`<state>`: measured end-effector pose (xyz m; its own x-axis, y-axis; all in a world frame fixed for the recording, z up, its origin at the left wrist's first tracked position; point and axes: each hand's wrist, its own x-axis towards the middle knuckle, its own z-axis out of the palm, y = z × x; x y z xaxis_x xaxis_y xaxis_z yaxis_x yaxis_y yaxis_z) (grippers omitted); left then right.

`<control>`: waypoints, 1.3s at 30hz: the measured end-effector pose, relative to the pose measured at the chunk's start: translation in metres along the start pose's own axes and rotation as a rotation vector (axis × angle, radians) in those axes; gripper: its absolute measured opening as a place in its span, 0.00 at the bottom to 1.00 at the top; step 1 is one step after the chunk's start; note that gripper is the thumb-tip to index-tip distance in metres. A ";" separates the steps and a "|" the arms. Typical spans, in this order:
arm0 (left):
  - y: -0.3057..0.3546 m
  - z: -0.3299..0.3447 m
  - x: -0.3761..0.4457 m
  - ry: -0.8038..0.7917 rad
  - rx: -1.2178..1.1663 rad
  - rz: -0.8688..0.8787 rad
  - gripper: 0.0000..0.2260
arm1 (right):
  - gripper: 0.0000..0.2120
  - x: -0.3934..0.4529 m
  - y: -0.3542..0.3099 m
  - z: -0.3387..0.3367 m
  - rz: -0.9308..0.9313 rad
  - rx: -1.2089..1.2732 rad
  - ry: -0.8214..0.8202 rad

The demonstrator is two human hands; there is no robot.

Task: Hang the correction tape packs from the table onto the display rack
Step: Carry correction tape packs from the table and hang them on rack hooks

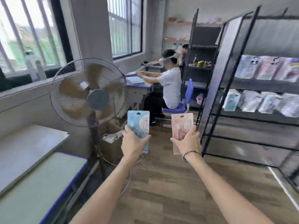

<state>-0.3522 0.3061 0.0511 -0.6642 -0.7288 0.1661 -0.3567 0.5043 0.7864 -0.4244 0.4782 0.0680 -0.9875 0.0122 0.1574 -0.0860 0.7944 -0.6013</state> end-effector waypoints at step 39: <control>0.555 0.650 -0.169 -0.677 -0.086 0.571 0.38 | 0.52 0.328 0.591 -0.366 0.711 -0.139 0.460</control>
<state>-0.8647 1.0101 0.0726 -0.9812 0.0673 0.1809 0.1807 0.6504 0.7378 -0.7504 1.1741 0.0507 -0.6460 0.7569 0.0994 0.5800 0.5713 -0.5807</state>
